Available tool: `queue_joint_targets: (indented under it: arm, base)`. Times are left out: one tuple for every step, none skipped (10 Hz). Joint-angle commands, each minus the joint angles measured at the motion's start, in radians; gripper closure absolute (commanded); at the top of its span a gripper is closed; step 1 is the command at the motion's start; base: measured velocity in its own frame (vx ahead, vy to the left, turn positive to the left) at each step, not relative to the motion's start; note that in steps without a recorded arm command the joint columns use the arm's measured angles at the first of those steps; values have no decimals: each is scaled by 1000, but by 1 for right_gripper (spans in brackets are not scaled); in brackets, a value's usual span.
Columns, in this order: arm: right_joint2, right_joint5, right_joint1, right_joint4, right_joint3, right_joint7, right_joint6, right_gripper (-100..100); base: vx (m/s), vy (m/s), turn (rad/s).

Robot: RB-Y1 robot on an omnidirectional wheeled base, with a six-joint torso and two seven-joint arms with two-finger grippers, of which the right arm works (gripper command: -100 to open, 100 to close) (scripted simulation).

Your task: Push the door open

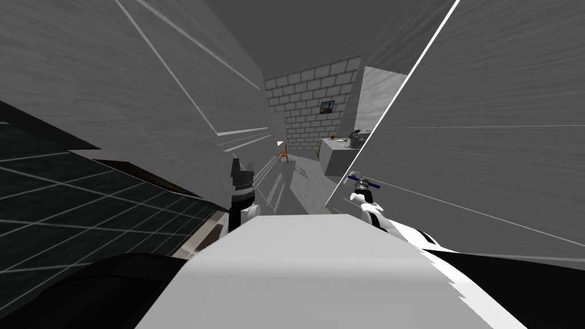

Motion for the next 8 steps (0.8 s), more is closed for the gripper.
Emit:
queue_joint_targets:
  arm:
    - [-10, -7, 4, -2, -18, 7, -1, 100]
    - [-13, -10, 7, 0, -26, 10, -2, 100]
    - [-16, -13, 10, 2, -35, 13, -3, 100]
    - [-19, -16, 13, 5, -44, 16, -5, 100]
    - [-19, -16, 13, 5, -44, 16, -5, 100]
    - [-25, -23, 19, 10, -63, 24, -7, 100]
    - [-29, -27, 23, 13, -73, 27, -9, 100]
    - [-32, -31, 26, 16, -84, 31, -10, 100]
  base:
    - [170, -58, -58]
    - [158, -64, -30]
    - [191, -50, -44]
    - [212, -59, -45]
    - [125, -54, -20]
    - [169, -43, -40]
    - [231, -31, -78]
    - [214, -49, -75]
